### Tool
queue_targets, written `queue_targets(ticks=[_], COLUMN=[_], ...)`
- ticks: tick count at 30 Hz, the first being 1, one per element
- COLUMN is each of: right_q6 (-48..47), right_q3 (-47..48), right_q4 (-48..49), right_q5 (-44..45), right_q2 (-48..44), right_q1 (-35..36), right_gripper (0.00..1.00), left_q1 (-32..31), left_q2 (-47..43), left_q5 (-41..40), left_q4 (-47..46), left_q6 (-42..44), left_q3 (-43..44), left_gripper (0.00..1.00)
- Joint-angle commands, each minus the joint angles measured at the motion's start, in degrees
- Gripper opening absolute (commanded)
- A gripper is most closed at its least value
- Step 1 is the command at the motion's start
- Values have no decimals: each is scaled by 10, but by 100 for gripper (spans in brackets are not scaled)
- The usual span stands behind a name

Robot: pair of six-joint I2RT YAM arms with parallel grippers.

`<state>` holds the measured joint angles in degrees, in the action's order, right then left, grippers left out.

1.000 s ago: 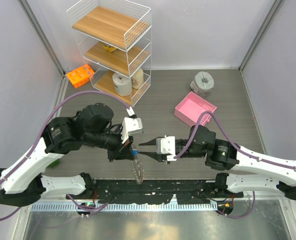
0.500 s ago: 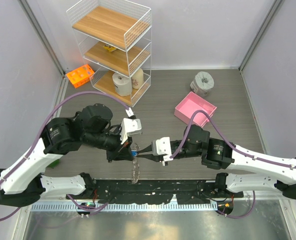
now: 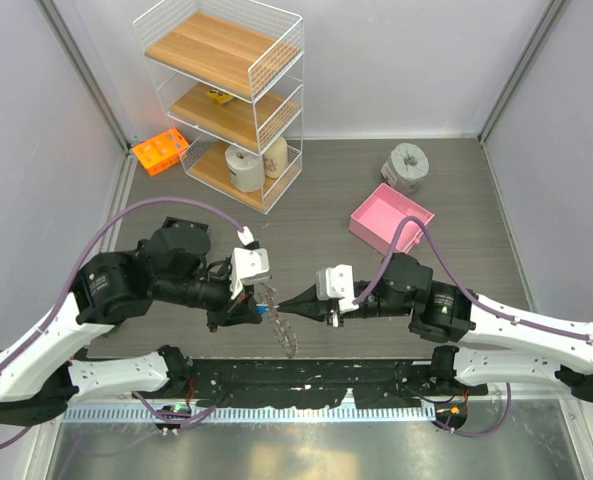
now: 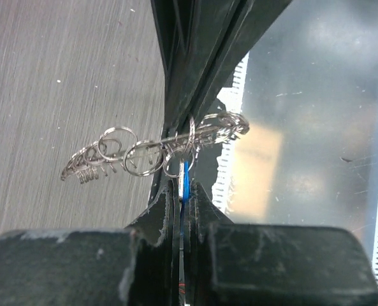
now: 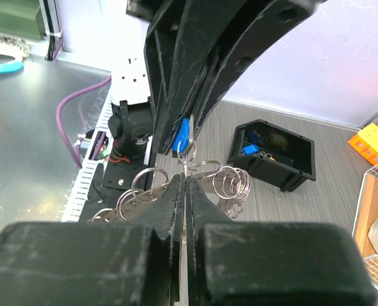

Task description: Remove the keys from the keyring

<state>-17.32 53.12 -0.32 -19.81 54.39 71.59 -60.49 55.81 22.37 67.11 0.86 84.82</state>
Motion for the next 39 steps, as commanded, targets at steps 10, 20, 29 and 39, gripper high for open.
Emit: queue_targets(ticks=[10,20,29,39], right_q6=[143,100,80,70], right_q3=[-48,-34,2,27], right_q4=[203,97,31,-17], right_q5=[1,-15,-53,-55], right_q2=[-38,-49,-10,24], right_q1=[-5,-5,-5,-5], right_gripper=[5,5,5,5], left_q1=[-2,-2,-2,-2], left_q2=[-75,-91,-76,-64], left_q5=[-49,-74,-79,-68], left_q4=[-170,-135,-110,-116], left_q6=[20,19,21,20], left_q3=[-127,-95,-73,-55], left_gripper=[0,0,0,0])
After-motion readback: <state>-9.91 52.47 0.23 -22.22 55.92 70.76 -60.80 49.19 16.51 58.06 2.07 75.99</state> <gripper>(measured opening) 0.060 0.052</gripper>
